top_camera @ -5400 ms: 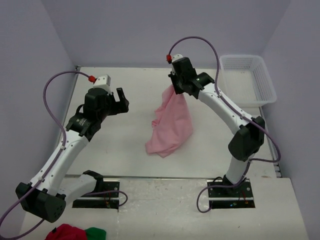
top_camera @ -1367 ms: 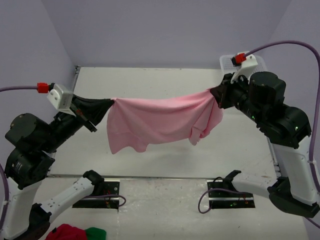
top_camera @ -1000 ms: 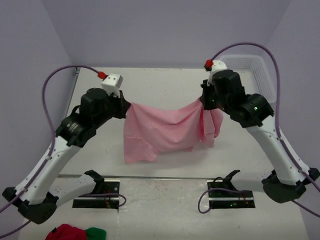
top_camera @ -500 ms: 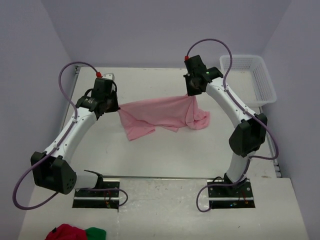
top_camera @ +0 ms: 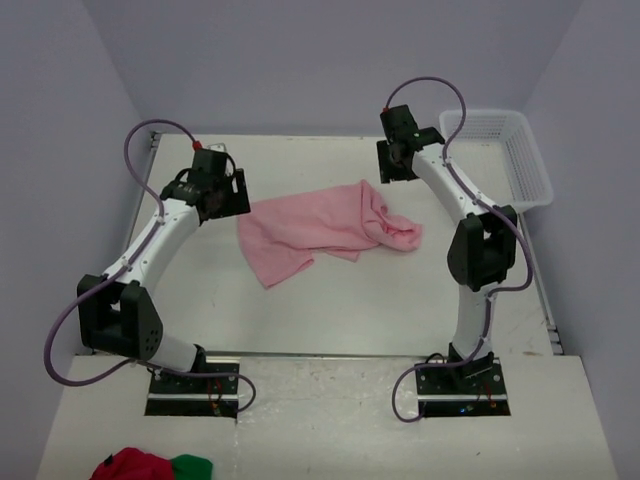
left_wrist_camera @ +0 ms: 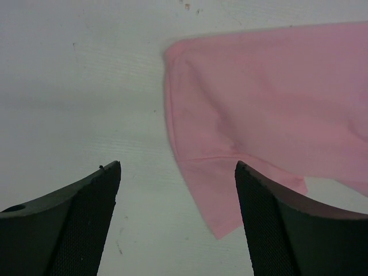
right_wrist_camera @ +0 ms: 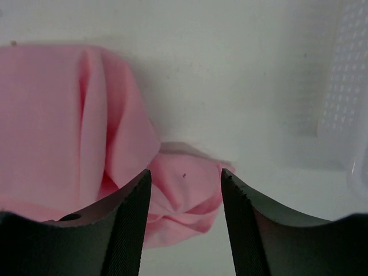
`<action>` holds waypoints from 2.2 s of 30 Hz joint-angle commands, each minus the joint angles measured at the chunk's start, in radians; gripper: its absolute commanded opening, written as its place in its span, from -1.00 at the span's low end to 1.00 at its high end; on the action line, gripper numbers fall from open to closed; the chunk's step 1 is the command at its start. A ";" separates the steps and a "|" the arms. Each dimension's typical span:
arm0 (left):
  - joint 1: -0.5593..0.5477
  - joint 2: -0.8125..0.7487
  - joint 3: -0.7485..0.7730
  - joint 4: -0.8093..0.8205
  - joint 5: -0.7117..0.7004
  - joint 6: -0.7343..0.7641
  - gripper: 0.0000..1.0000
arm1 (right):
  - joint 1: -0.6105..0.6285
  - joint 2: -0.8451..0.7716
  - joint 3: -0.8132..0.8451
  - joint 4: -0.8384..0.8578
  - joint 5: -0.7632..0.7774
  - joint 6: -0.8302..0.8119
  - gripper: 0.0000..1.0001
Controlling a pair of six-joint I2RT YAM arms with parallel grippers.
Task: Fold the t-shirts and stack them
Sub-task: Flatten out the tshirt
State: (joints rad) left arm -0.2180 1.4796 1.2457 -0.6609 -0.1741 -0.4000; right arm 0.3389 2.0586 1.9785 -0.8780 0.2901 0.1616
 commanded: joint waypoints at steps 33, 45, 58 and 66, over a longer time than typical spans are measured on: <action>-0.282 -0.170 -0.477 0.159 0.179 -0.198 0.30 | 0.029 -0.600 -0.724 0.237 -0.250 0.107 -0.19; -0.325 -0.030 -0.453 0.187 0.048 -0.241 0.08 | 0.034 -0.663 -0.753 0.243 -0.266 0.101 -0.20; -0.330 0.074 -0.442 0.228 0.016 -0.249 -0.15 | 0.034 -0.647 -0.773 0.263 -0.273 0.098 -0.20; -0.330 0.025 -0.450 0.207 0.042 -0.249 -1.00 | 0.035 -0.592 -0.745 0.225 -0.224 0.099 -0.20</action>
State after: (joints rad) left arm -0.5407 1.5311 0.7998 -0.4488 -0.1356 -0.6365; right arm 0.3679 1.4311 1.2083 -0.6502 0.0387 0.2539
